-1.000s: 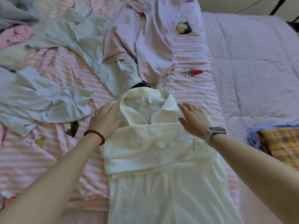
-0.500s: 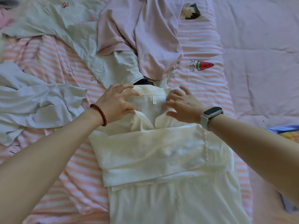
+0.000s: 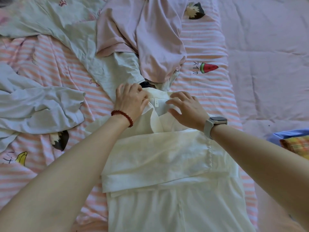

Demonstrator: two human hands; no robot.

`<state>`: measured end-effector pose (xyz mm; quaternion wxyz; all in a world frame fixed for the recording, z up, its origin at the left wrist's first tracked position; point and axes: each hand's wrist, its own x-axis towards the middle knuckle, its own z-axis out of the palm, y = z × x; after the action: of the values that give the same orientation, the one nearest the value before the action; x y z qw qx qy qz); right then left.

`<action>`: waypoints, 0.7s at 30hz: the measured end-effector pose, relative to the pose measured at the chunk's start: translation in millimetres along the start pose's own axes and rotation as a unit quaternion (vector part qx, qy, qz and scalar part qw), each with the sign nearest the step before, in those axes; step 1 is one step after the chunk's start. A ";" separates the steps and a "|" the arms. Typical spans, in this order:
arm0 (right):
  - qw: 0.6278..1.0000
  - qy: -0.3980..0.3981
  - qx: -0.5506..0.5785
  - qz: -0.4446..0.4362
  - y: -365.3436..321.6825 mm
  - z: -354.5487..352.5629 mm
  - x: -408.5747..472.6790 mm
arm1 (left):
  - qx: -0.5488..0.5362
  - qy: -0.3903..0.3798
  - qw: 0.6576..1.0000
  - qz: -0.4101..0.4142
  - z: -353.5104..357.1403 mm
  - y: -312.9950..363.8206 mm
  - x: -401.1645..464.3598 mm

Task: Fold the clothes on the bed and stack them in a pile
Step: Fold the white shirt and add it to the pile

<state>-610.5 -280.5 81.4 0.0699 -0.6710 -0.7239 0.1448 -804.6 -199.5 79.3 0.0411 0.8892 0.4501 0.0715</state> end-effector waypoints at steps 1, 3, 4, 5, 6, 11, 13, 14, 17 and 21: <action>1.000 0.003 -0.001 -0.003 2.8 -1.6 -1.9 | -0.011 0.010 0.999 0.032 -2.2 -0.3 -3.9; 1.000 -0.011 -0.009 -0.001 8.3 -3.9 -4.5 | -0.025 0.018 0.993 0.112 -7.5 -3.2 -12.3; 1.000 -0.026 -0.015 0.000 10.6 -4.7 -5.1 | -0.019 0.011 0.988 0.154 -9.5 -4.2 -16.1; 0.999 -0.039 -0.023 -0.001 12.3 -5.0 -5.0 | -0.007 0.002 0.981 0.192 -10.7 -4.9 -19.1; 0.998 -0.050 -0.028 -0.004 12.7 -5.1 -4.7 | 0.005 -0.009 0.975 0.223 -11.5 -4.9 -20.7; 0.997 -0.061 -0.044 -0.017 7.0 -1.7 -2.3 | 0.021 0.008 0.948 0.319 -14.9 -2.0 -13.5; 0.998 -0.055 -0.031 -0.001 4.7 -0.7 -0.4 | 0.020 -0.010 0.952 0.305 -18.0 -1.2 -8.3; 0.999 -0.049 -0.016 0.009 3.7 -1.3 0.3 | 0.032 -0.050 0.956 0.288 -19.3 -0.4 -6.8; 0.998 -0.040 0.040 0.030 4.4 -3.2 1.7 | 0.106 -0.199 0.945 0.236 -15.8 0.1 -8.4; 0.980 -0.038 0.172 0.094 16.7 -7.9 5.4 | -0.043 -0.130 0.980 0.143 -23.3 -9.2 -14.5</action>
<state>-592.9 -273.2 83.3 0.1426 -0.7078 -0.6242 0.2984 -824.2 -205.5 99.8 0.1266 0.9435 0.3056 -0.0205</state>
